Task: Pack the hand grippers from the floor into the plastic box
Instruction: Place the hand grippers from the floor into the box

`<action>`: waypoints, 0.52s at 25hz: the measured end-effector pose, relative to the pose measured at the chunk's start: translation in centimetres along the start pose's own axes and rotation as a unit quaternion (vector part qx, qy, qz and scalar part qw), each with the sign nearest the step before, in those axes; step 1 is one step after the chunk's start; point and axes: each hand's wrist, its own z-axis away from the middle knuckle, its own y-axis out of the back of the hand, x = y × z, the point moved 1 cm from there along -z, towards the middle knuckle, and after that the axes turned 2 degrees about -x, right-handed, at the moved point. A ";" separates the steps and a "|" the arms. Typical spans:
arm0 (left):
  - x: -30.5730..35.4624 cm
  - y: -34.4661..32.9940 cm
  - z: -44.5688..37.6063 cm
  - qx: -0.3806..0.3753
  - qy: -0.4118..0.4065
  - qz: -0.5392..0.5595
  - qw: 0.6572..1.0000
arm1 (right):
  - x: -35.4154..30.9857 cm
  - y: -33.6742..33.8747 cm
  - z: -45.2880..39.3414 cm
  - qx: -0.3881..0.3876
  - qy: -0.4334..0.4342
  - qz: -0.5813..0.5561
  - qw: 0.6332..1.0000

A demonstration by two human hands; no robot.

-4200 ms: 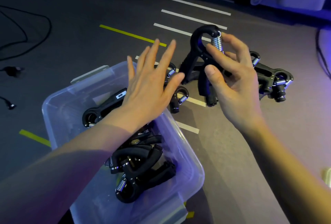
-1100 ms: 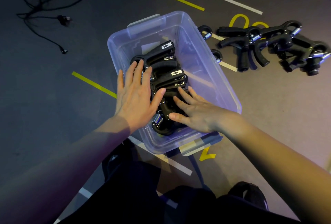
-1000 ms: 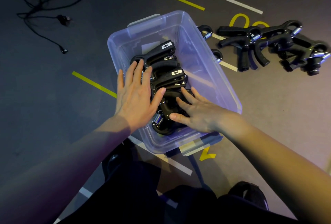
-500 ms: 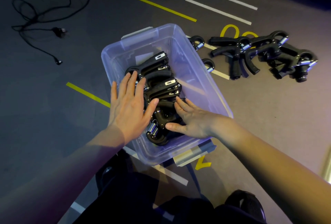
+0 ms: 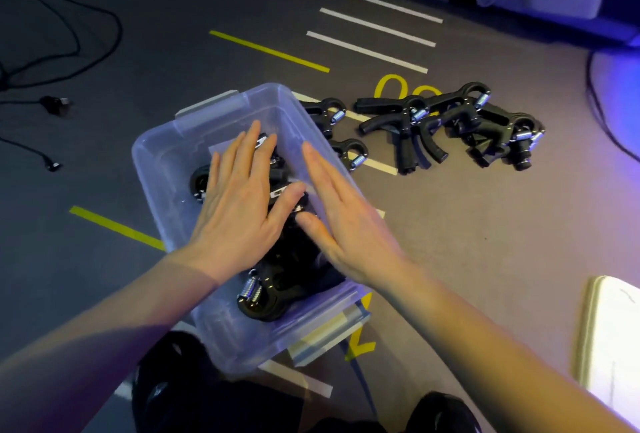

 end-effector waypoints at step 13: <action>3.0 -5.5 -9.0 -0.076 -0.056 -0.083 0.992 | 17.4 3.7 -4.7 0.053 -0.290 0.005 0.956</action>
